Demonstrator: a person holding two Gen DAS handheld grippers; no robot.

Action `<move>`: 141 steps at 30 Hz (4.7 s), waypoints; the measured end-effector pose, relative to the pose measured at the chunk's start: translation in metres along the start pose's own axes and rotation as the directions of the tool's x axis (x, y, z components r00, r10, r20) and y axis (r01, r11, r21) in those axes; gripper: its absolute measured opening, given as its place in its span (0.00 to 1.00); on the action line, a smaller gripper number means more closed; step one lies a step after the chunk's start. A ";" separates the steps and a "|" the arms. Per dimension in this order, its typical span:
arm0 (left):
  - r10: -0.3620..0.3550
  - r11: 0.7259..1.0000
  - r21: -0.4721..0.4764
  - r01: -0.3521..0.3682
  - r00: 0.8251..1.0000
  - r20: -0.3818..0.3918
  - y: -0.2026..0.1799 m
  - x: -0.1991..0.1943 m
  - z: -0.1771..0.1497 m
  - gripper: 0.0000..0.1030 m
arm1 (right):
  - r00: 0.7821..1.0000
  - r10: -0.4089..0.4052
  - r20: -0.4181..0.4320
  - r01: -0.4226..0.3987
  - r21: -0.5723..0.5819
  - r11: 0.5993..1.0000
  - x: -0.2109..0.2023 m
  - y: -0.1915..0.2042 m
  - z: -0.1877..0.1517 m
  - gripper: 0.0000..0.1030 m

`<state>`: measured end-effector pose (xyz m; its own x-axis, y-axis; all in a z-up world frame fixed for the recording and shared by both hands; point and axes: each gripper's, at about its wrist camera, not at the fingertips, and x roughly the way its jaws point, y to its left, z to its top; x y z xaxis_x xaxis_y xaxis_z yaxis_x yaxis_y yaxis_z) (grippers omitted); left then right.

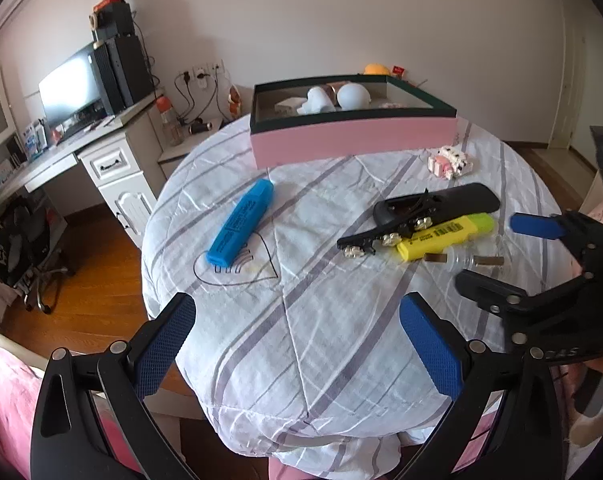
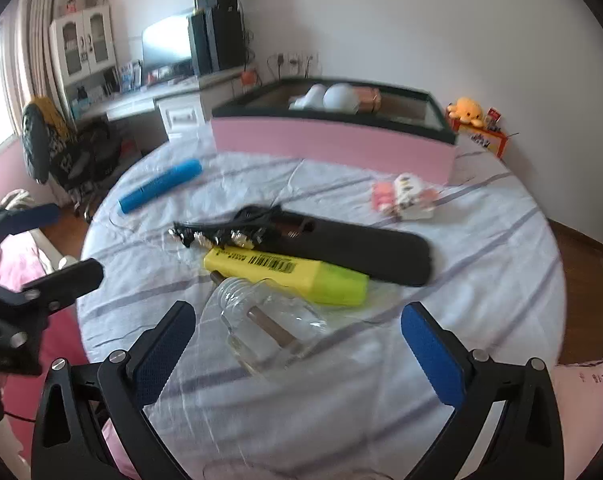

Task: Organize rigid objects
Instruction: 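Grasp the glass bottle with the right tool while the left tool grasps the black hair clip, then carry the bottle and clip into the pink box and open both tools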

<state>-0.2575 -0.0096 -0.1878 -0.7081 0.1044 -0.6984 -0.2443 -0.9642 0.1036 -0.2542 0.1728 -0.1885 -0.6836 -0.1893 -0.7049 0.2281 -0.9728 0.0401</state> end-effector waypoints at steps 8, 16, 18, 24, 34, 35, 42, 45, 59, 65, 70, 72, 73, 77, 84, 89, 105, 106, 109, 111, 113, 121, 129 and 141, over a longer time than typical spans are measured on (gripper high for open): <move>-0.073 0.997 0.003 0.073 0.997 -0.016 -0.012 0.018 0.006 1.00 | 0.998 0.053 -0.021 -0.053 0.024 0.998 -0.010 -0.025 -0.014 0.57; -0.124 0.992 0.013 0.125 0.992 -0.037 -0.036 0.049 0.025 1.00 | 1.000 0.014 -0.012 -0.013 0.079 0.997 -0.021 -0.063 -0.024 0.57; -0.137 0.991 -0.004 0.137 0.990 -0.038 -0.037 0.056 0.031 1.00 | 1.000 0.014 -0.011 -0.013 0.084 0.996 -0.021 -0.066 -0.023 0.57; -0.143 0.989 -0.028 0.142 0.989 -0.037 -0.044 0.071 0.046 1.00 | 1.000 0.021 -0.005 -0.020 0.079 0.997 -0.017 -0.065 -0.020 0.57; -0.200 0.980 -0.017 0.200 0.979 -0.023 -0.042 0.084 0.046 0.80 | 1.000 0.024 0.001 -0.024 0.080 0.996 -0.014 -0.066 -0.018 0.57; -0.219 0.976 -0.007 0.219 0.975 -0.023 -0.042 0.082 0.044 0.70 | 1.000 0.020 0.001 -0.020 0.079 0.997 -0.013 -0.065 -0.017 0.57; -0.207 0.978 0.027 0.207 0.978 -0.021 -0.034 0.071 0.036 0.24 | 1.000 0.004 -0.003 -0.004 0.070 0.998 -0.011 -0.062 -0.016 0.57; -0.166 0.986 0.026 0.167 0.985 -0.041 -0.027 0.074 0.032 0.19 | 1.000 0.003 -0.005 -0.002 0.072 0.997 -0.010 -0.063 -0.016 0.57; -0.146 0.989 0.021 0.146 0.989 -0.005 -0.022 0.065 0.022 0.19 | 0.999 -0.042 0.003 0.042 0.062 0.997 -0.009 -0.058 -0.016 0.57; -0.188 0.982 -0.001 0.188 0.980 0.058 -0.011 0.040 0.032 0.19 | 0.999 -0.033 0.027 0.032 0.060 0.998 -0.021 -0.054 -0.010 0.57; -0.186 0.982 -0.002 0.187 0.978 0.094 -0.008 0.025 0.040 0.19 | 0.998 -0.036 0.054 0.034 0.037 0.999 -0.029 -0.049 0.003 0.57; -0.189 0.982 0.004 0.190 0.976 0.107 -0.007 0.020 0.043 0.19 | 0.997 -0.039 0.068 0.037 0.028 0.999 -0.032 -0.046 0.009 0.57; -0.184 0.983 0.006 0.184 0.976 0.113 -0.006 0.018 0.044 0.19 | 0.997 -0.039 0.074 0.037 0.025 0.999 -0.033 -0.046 0.013 0.57; -0.183 0.983 0.012 0.183 0.974 0.132 -0.006 0.009 0.049 0.19 | 0.994 -0.040 0.099 0.039 0.014 0.999 -0.037 -0.044 0.026 0.57; -0.193 0.981 0.036 0.189 0.966 0.172 -0.007 -0.002 0.063 0.19 | 0.989 -0.034 0.141 0.035 -0.008 0.999 -0.040 -0.045 0.052 0.57; -0.190 0.982 0.059 0.181 0.957 0.220 -0.005 -0.008 0.091 0.19 | 0.981 -0.029 0.190 0.033 -0.017 0.999 -0.044 -0.052 0.085 0.57; -0.167 0.983 0.114 0.143 0.955 0.244 0.002 0.044 0.201 0.19 | 0.983 -0.038 0.179 0.056 -0.093 0.994 0.008 -0.077 0.172 0.54; -0.168 0.983 0.117 0.144 0.958 0.231 0.003 0.054 0.207 0.19 | 0.984 -0.045 0.173 0.062 -0.095 0.994 0.013 -0.080 0.176 0.54; -0.189 0.979 0.115 0.169 0.964 0.189 0.006 0.082 0.221 0.19 | 0.989 -0.059 0.137 0.074 -0.106 0.992 0.034 -0.089 0.189 0.54; -0.170 0.981 0.120 0.151 0.971 0.166 0.007 0.099 0.226 0.19 | 0.992 -0.066 0.111 0.078 -0.115 0.990 0.050 -0.095 0.196 0.54; -0.174 0.981 0.113 0.160 0.976 0.132 0.009 0.119 0.233 0.19 | 0.994 -0.071 0.079 0.080 -0.121 0.989 0.069 -0.102 0.202 0.54; -0.129 0.987 0.097 0.130 0.991 -0.022 0.015 0.196 0.232 0.19 | 0.994 -0.093 -0.053 0.087 -0.117 0.989 0.128 -0.122 0.208 0.54; -0.107 0.991 0.070 0.112 0.992 -0.070 0.018 0.214 0.224 0.23 | 0.989 -0.116 -0.094 0.107 -0.092 0.990 0.148 -0.133 0.210 0.54; -0.005 1.000 0.027 0.003 0.999 0.040 0.027 0.146 0.210 0.98 | 0.998 -0.045 0.038 0.045 0.017 0.999 0.092 -0.134 0.209 0.80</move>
<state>-0.5067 0.0314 -0.1379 -0.7327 0.1183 -0.6702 -0.2648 -0.9567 0.1206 -0.4930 0.2579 -0.1109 -0.7190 -0.1499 -0.6787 0.1854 -0.9825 0.0207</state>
